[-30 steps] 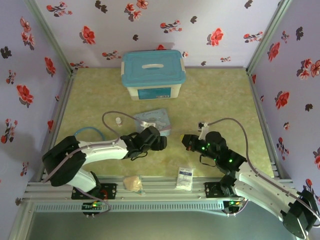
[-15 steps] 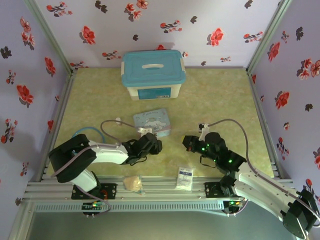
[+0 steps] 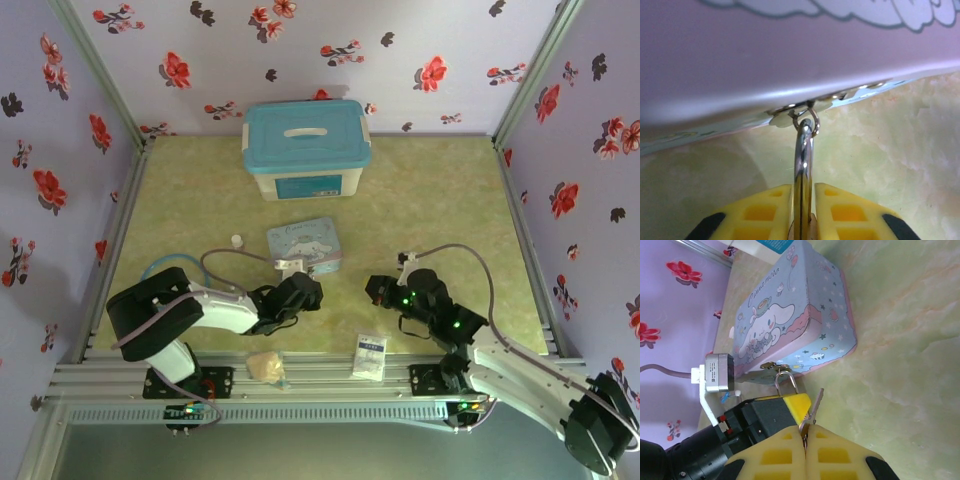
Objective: Unlock a padlock with a key
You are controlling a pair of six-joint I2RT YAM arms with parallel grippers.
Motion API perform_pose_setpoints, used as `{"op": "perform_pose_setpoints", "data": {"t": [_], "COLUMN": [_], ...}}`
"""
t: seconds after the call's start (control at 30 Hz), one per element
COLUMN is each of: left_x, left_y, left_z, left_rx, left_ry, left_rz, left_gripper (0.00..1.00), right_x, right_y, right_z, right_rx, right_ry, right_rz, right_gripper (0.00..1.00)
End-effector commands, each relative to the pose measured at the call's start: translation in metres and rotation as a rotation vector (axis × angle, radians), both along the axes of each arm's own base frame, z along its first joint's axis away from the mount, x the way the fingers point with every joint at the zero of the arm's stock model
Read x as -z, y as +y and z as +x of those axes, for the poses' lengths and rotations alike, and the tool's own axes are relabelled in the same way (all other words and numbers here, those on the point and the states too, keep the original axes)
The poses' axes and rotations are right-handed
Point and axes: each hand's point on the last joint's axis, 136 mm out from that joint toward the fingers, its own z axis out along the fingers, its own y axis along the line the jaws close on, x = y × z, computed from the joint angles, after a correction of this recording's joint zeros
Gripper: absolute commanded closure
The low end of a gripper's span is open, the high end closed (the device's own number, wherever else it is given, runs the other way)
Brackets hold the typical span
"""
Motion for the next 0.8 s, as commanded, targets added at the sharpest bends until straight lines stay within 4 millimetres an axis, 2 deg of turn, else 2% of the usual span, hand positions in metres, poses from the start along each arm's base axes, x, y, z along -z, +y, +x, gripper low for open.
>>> {"op": "perform_pose_setpoints", "data": {"t": [0.0, 0.07, 0.27, 0.4, 0.63, 0.77], "left_x": [-0.011, -0.018, -0.048, -0.060, -0.076, -0.079], "left_y": [0.000, 0.001, 0.003, 0.009, 0.002, 0.003], "left_z": [-0.002, 0.000, 0.009, 0.015, 0.018, 0.020], "left_rx": [-0.033, -0.064, -0.135, -0.188, -0.200, -0.221], "left_ry": [0.000, -0.001, -0.046, -0.074, -0.078, -0.071], "left_rz": [-0.095, -0.149, -0.306, -0.369, -0.473, -0.519], "left_gripper": [0.93, 0.99, 1.00, 1.00, 1.00, 1.00], "right_x": [-0.006, -0.010, -0.029, -0.022, -0.009, 0.003], "right_y": [0.018, 0.033, 0.059, 0.062, 0.068, 0.084], "right_z": [0.000, -0.003, -0.007, -0.007, -0.002, -0.001], "right_rx": [-0.052, -0.119, -0.233, -0.239, -0.222, -0.231], "right_ry": [-0.017, -0.024, -0.042, -0.021, 0.044, 0.110], "right_rz": [0.124, 0.186, 0.362, 0.375, 0.425, 0.447], "right_gripper": [1.00, 1.00, 1.00, 1.00, 1.00, 1.00]}}
